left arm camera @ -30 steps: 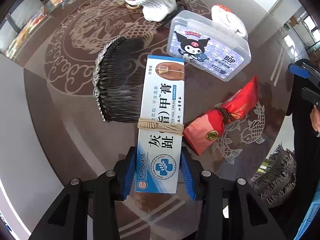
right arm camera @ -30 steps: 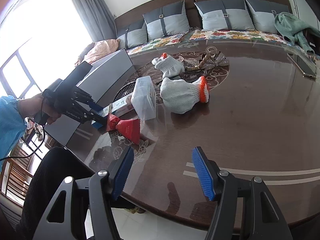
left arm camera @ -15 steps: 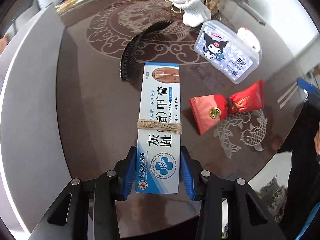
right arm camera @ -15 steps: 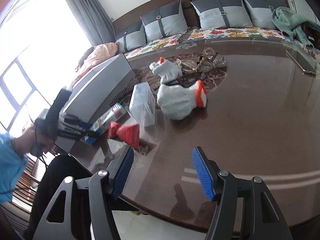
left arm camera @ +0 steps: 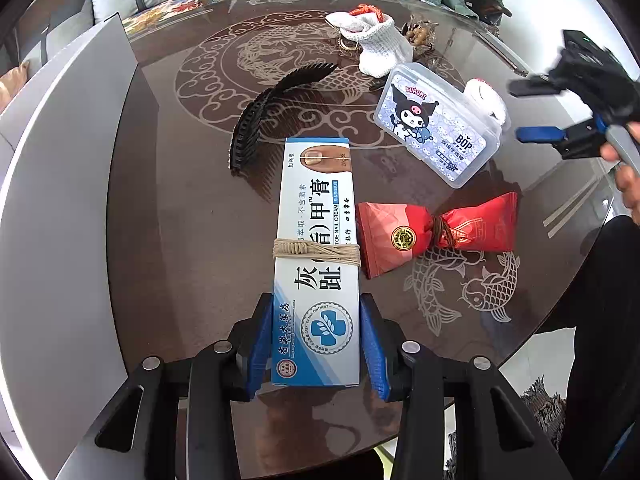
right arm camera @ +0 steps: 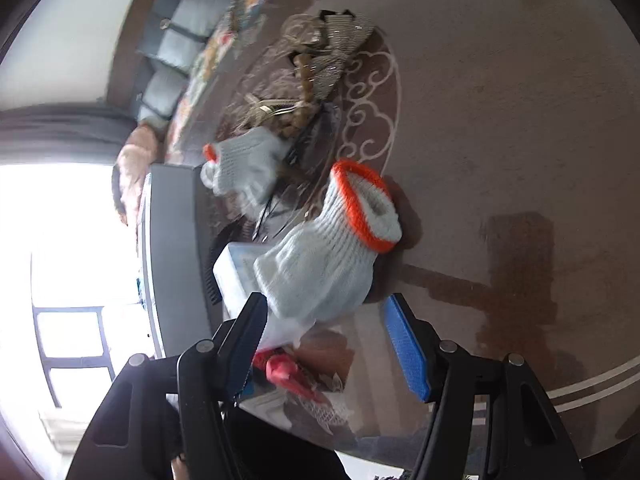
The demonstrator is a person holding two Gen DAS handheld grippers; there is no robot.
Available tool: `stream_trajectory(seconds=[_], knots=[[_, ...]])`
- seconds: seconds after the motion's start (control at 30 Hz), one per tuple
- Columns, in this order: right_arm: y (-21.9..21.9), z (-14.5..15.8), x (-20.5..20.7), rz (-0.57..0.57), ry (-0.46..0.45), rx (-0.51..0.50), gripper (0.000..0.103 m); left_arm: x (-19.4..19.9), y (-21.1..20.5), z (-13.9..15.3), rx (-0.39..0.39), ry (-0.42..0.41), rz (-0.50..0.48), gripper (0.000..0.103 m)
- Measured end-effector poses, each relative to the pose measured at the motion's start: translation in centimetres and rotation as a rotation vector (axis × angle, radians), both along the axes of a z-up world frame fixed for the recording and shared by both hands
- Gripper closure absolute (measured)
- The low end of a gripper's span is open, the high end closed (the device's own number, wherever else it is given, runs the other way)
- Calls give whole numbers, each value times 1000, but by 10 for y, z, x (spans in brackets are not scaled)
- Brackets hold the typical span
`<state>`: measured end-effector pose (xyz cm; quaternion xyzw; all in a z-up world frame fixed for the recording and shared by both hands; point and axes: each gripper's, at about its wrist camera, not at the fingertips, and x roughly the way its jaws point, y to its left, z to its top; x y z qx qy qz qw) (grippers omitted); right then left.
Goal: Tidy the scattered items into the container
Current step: 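Lift the ointment box with the left tool while the right tool grasps the white glove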
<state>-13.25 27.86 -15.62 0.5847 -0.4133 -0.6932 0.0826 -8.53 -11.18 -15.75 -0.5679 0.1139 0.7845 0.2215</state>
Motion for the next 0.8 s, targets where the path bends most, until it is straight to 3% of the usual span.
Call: stream_trajectory(seconds=[0.13,0.2,0.23,0.27,0.33,0.43,0.6,0.67,0.8], knots=[[-2,-11,-19,-81,-72,0,41,-9,3,-4,15,2,14,62],[-10,-17,-30,-16,-95,32,43,-8,1,-4,24,-2,28,62],[-13,-18,-33,13,-77,41,59,-9,0,-5,28,0,36,62],[-16,-18,-35,39,-54,50,73,-8,-1,-4,34,4,45,62],[-16,-9,-31,71,4,86,77,-7,-6,-2,51,12,72,62],[-14,11,-21,113,103,164,77,-6,-12,3,78,27,109,62],[-22,77,11,212,338,450,77,-2,-15,20,146,65,182,62],[-29,89,29,251,399,553,77,2,-13,26,166,80,204,62],[-35,92,59,244,433,534,77,14,-5,34,211,106,238,62]])
